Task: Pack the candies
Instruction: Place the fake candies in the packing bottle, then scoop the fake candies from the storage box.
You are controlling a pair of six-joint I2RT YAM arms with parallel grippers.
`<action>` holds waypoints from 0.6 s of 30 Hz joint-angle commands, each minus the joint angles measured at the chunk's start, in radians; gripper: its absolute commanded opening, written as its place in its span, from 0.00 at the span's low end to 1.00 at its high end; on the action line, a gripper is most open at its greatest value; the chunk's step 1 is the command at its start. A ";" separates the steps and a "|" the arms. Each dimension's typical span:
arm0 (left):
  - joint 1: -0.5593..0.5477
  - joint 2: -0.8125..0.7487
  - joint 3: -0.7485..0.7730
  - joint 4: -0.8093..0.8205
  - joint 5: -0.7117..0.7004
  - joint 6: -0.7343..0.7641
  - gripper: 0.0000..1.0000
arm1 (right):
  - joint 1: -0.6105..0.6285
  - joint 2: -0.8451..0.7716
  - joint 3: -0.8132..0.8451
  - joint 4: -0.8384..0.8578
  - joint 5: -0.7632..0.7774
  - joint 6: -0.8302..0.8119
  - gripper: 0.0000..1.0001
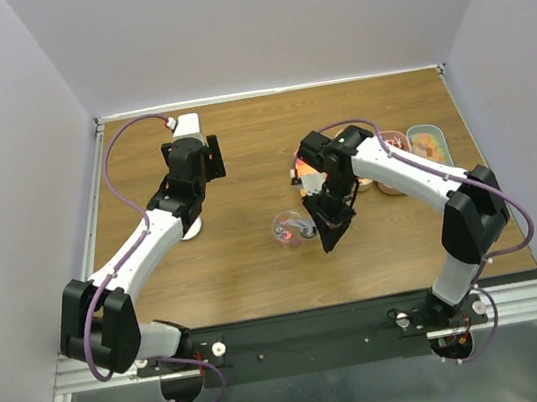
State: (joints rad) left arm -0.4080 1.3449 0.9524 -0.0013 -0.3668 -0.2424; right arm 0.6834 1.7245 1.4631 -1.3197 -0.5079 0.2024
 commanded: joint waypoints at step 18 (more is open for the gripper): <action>-0.005 0.043 0.025 0.014 0.176 -0.029 0.79 | -0.218 -0.026 0.114 0.036 0.565 0.069 0.01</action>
State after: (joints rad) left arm -0.4080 1.3632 0.9527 -0.0010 -0.2726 -0.2520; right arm 0.5472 1.7054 1.5841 -1.2999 0.0055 0.2626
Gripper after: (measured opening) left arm 0.796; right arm 0.156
